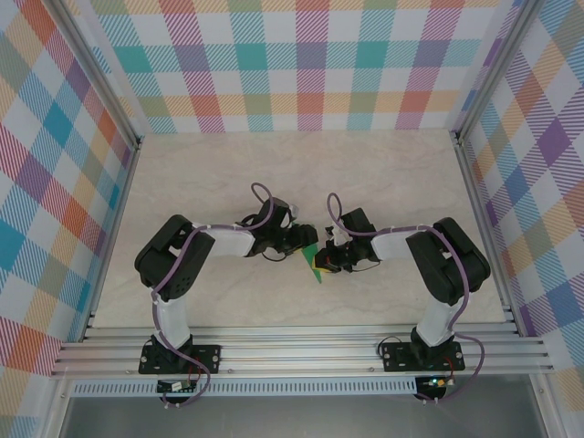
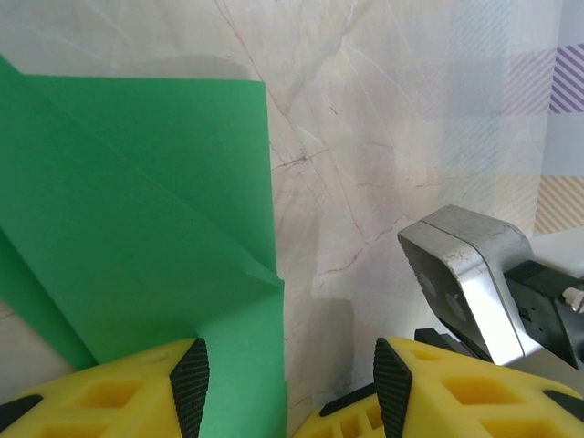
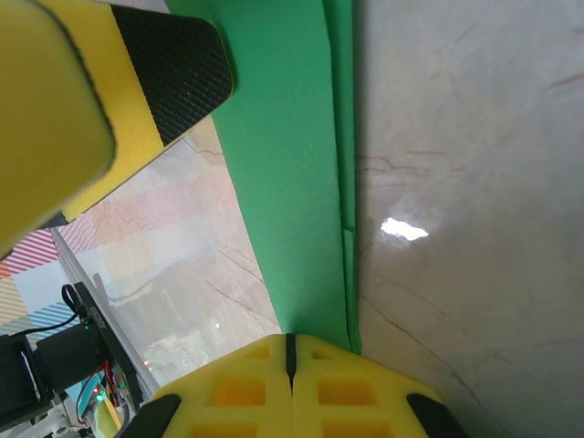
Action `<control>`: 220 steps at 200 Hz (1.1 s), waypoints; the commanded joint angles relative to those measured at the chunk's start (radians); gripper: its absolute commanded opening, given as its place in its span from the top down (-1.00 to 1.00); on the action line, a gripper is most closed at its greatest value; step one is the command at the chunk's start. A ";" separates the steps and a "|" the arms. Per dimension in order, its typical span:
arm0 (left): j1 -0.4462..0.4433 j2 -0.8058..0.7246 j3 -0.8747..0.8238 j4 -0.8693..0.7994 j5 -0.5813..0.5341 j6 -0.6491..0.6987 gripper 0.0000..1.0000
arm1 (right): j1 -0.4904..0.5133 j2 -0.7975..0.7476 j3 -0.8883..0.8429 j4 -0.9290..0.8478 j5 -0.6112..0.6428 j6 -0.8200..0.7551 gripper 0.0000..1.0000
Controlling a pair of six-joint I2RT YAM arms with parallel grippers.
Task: Fold a paper plane with a square sheet of paper (pick it up from the middle)
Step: Fold the wing for the fifth time at the center of the table.
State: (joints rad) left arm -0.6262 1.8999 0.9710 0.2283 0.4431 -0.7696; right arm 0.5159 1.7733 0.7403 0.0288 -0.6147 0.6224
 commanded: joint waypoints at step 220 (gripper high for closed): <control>0.259 -0.003 0.209 -0.199 0.026 0.167 -0.23 | 0.006 0.035 -0.028 -0.150 0.013 -0.002 0.94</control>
State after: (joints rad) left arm -0.3866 2.0010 1.1698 0.0933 0.5056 -0.6224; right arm 0.5140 1.7721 0.7345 0.0254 -0.6323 0.6136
